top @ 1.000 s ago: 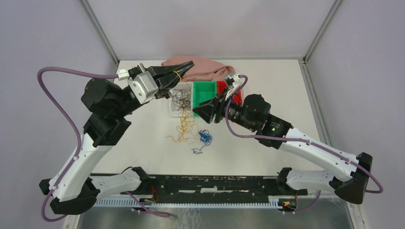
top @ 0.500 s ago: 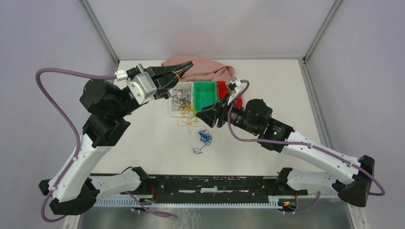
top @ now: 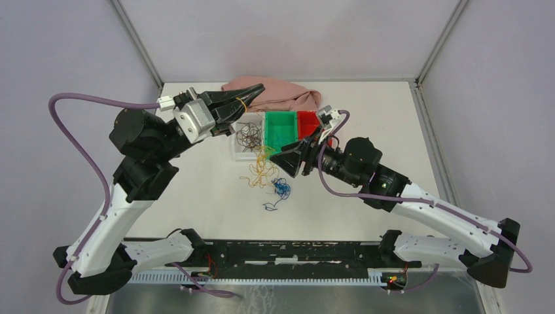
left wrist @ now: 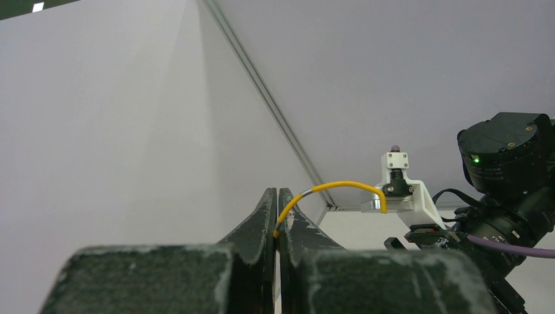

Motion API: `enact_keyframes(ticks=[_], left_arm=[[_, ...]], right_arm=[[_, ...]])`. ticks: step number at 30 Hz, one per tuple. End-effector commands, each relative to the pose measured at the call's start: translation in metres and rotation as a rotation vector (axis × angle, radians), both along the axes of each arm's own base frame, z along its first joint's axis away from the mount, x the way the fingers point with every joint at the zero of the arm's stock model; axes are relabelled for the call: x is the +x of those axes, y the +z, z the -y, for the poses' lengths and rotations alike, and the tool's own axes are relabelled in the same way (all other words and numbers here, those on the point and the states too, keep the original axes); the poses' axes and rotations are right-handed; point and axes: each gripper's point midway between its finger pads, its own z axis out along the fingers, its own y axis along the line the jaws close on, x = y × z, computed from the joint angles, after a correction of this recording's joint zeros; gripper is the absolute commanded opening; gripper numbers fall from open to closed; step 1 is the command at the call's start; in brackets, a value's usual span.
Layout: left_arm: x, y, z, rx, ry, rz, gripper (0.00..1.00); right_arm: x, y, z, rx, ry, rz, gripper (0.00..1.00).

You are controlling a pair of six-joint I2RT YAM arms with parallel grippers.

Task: Untangle the cables
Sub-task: Untie the cable.

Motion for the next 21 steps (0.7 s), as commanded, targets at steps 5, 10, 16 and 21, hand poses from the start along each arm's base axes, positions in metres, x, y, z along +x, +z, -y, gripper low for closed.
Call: enact_keyframes(ticks=[5, 10, 16, 21], left_arm=[[-0.013, 0.018, -0.007, -0.054, -0.028, 0.009, 0.03], [-0.014, 0.019, -0.007, -0.058, -0.034, 0.006, 0.03], [-0.016, 0.019, -0.007, -0.057, -0.047, 0.004, 0.03], [-0.016, 0.017, -0.006, -0.052, -0.049, -0.001, 0.03]], right_arm=[[0.001, 0.02, 0.0, 0.056, -0.003, 0.041, 0.61], [0.006, 0.03, 0.002, 0.092, -0.036, 0.058, 0.56], [0.018, 0.031, 0.0, 0.075, -0.087, 0.057, 0.53], [0.028, 0.035, 0.002, 0.087, -0.137, 0.068, 0.52]])
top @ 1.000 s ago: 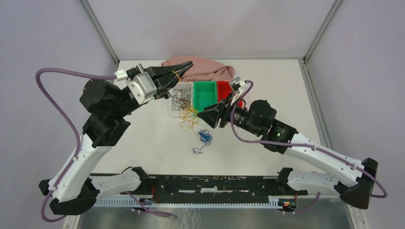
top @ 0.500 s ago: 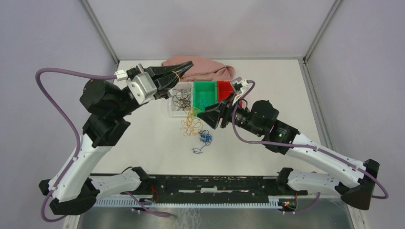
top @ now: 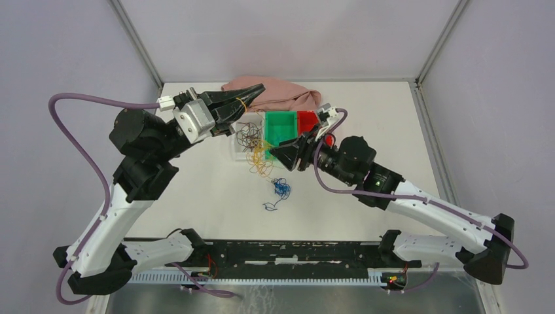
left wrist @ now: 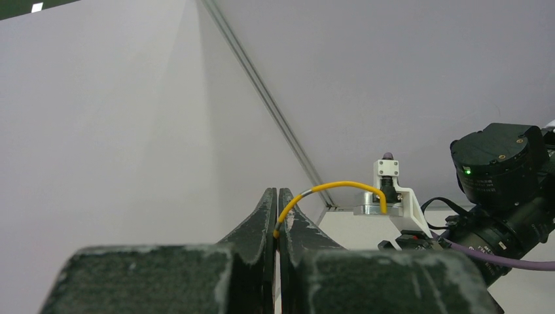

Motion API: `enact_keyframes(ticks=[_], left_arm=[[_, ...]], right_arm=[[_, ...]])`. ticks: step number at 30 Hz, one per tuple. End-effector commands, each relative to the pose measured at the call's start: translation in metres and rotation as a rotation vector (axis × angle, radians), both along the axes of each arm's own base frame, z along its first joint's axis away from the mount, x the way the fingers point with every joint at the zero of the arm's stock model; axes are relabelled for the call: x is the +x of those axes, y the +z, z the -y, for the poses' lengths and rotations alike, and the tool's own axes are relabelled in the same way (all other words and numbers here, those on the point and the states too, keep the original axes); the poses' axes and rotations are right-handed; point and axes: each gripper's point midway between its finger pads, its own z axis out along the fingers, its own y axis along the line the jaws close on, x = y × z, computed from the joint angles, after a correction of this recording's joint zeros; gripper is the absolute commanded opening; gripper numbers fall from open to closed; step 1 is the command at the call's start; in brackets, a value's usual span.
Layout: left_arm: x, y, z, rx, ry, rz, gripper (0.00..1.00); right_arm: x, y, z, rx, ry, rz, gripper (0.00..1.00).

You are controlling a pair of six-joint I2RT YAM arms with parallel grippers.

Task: Untangle the cables
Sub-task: Untie the cable.

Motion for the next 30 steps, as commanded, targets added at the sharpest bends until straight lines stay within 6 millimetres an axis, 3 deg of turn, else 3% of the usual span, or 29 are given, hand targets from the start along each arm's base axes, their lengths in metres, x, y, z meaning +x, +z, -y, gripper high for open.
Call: enact_keyframes(ticks=[1, 19, 30], left_arm=[[-0.016, 0.017, -0.006, -0.051, -0.048, 0.001, 0.03], [-0.018, 0.016, -0.003, -0.044, -0.065, -0.008, 0.03], [-0.025, 0.012, 0.005, -0.023, -0.14, -0.06, 0.03]], right_arm=[[0.011, 0.037, 0.003, 0.082, -0.062, 0.064, 0.52], [0.018, 0.043, -0.006, 0.141, -0.07, 0.06, 0.52], [0.032, 0.042, 0.005, 0.146, -0.195, 0.081, 0.52]])
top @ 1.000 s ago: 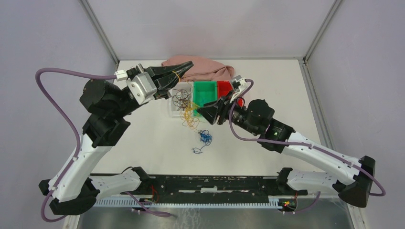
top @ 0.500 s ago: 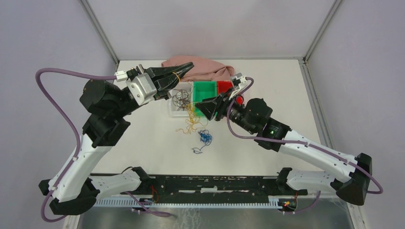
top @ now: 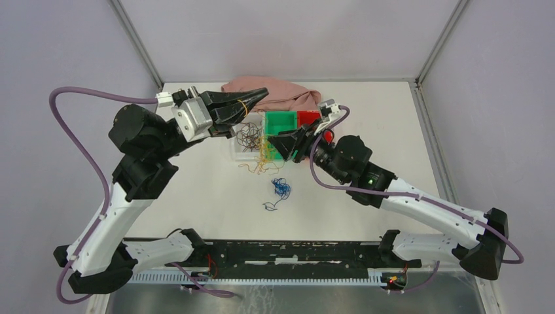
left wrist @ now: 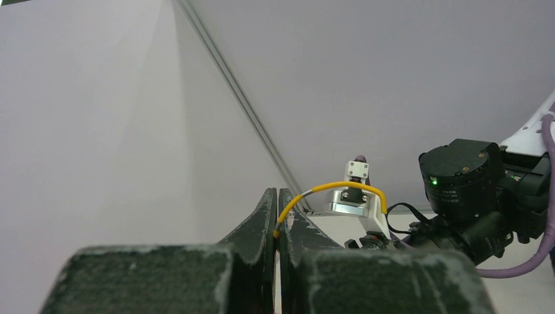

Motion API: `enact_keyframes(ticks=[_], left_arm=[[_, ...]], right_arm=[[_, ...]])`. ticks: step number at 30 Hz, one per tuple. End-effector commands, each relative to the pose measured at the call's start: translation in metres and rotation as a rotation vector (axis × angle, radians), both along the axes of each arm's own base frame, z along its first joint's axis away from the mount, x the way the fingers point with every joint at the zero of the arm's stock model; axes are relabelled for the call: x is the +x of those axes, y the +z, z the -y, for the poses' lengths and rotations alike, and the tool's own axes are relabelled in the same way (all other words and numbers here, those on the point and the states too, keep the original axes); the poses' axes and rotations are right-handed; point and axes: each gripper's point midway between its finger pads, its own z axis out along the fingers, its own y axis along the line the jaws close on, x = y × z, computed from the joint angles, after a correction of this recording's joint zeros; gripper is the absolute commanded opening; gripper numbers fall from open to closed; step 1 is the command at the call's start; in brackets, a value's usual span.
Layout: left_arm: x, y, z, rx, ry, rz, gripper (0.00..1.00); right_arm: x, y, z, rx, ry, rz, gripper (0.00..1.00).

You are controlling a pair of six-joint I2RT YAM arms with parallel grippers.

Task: Untangle the cables
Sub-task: Untie the cable.

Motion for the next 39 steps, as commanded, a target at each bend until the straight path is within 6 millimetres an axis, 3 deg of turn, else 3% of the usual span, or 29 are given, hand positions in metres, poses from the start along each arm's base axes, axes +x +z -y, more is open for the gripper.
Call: enact_keyframes(ticks=[1, 10, 20, 28, 35, 39], left_arm=[[-0.018, 0.011, 0.001, -0.016, -0.087, -0.034, 0.03], [-0.02, 0.007, 0.005, -0.003, -0.114, -0.055, 0.03], [-0.021, 0.014, 0.005, -0.01, -0.115, -0.042, 0.03], [-0.023, 0.015, 0.007, -0.01, -0.14, -0.079, 0.03], [-0.022, 0.011, 0.01, -0.004, -0.152, -0.101, 0.03], [-0.022, 0.011, 0.01, -0.004, -0.151, -0.098, 0.03]], right_arm=[[0.008, 0.033, 0.01, 0.086, -0.088, 0.065, 0.52], [0.012, 0.037, 0.005, 0.101, -0.116, 0.068, 0.53], [0.006, 0.015, -0.018, 0.07, -0.067, 0.037, 0.52], [0.012, 0.032, -0.016, 0.096, -0.133, 0.079, 0.54], [0.008, 0.047, -0.03, 0.167, -0.074, 0.067, 0.56], [0.002, 0.038, -0.04, 0.171, -0.038, 0.042, 0.53]])
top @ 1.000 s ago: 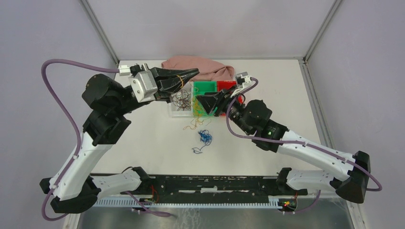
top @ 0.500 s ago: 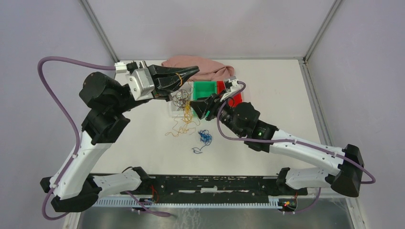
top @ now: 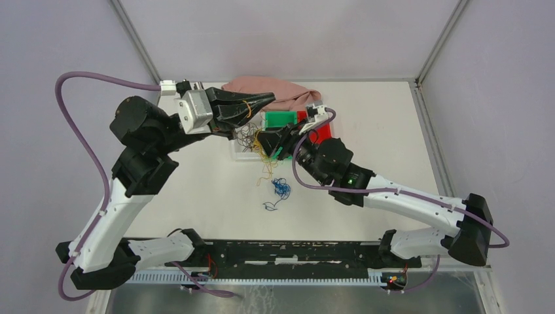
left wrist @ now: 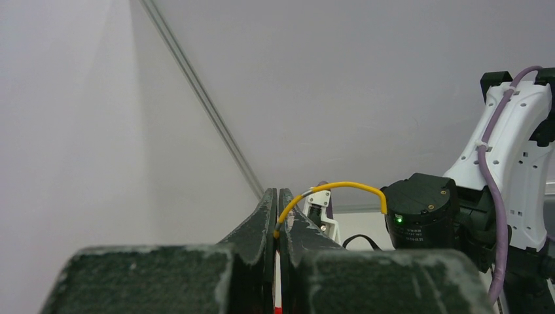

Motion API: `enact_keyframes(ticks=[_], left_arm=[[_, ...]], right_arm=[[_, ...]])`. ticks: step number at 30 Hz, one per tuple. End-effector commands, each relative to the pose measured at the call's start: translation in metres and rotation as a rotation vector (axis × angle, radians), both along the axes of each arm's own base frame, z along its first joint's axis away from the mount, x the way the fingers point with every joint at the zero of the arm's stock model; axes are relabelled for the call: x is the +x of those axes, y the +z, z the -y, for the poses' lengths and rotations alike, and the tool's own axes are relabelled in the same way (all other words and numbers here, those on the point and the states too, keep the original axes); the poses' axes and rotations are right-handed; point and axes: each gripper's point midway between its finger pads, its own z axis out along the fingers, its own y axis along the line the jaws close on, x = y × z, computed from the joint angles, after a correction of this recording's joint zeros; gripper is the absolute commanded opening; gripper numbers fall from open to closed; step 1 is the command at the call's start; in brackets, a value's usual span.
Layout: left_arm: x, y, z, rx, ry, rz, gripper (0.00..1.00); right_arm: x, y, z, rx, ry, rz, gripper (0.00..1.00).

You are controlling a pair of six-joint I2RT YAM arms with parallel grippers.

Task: Untangle the cables
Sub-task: Untie the cable.

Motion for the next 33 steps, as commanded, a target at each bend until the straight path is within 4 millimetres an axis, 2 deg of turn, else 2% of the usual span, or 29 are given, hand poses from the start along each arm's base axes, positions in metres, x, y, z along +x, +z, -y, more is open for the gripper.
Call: enact_keyframes(ticks=[1, 3, 7, 10, 14, 25, 33], left_arm=[[-0.01, 0.013, -0.003, -0.032, -0.034, -0.005, 0.03], [-0.01, 0.016, -0.003, -0.035, -0.031, 0.005, 0.03], [-0.011, 0.022, -0.004, -0.039, -0.027, 0.022, 0.03], [-0.012, 0.025, -0.006, -0.04, -0.023, 0.039, 0.03], [-0.014, 0.03, -0.008, -0.047, -0.019, 0.051, 0.03], [-0.017, 0.043, -0.014, -0.066, -0.008, 0.091, 0.03], [-0.027, 0.08, -0.032, -0.11, 0.048, 0.227, 0.03]], right_arm=[[-0.01, 0.025, -0.012, 0.099, 0.053, 0.015, 0.53], [-0.009, 0.007, -0.018, 0.073, 0.052, -0.011, 0.52], [-0.001, -0.041, -0.026, -0.016, 0.027, -0.08, 0.5], [0.005, -0.079, -0.023, -0.088, -0.019, -0.125, 0.48], [0.009, -0.118, -0.011, -0.162, -0.076, -0.173, 0.46], [0.008, -0.168, 0.021, -0.247, -0.166, -0.242, 0.43], [0.005, -0.22, 0.055, -0.333, -0.251, -0.313, 0.41]])
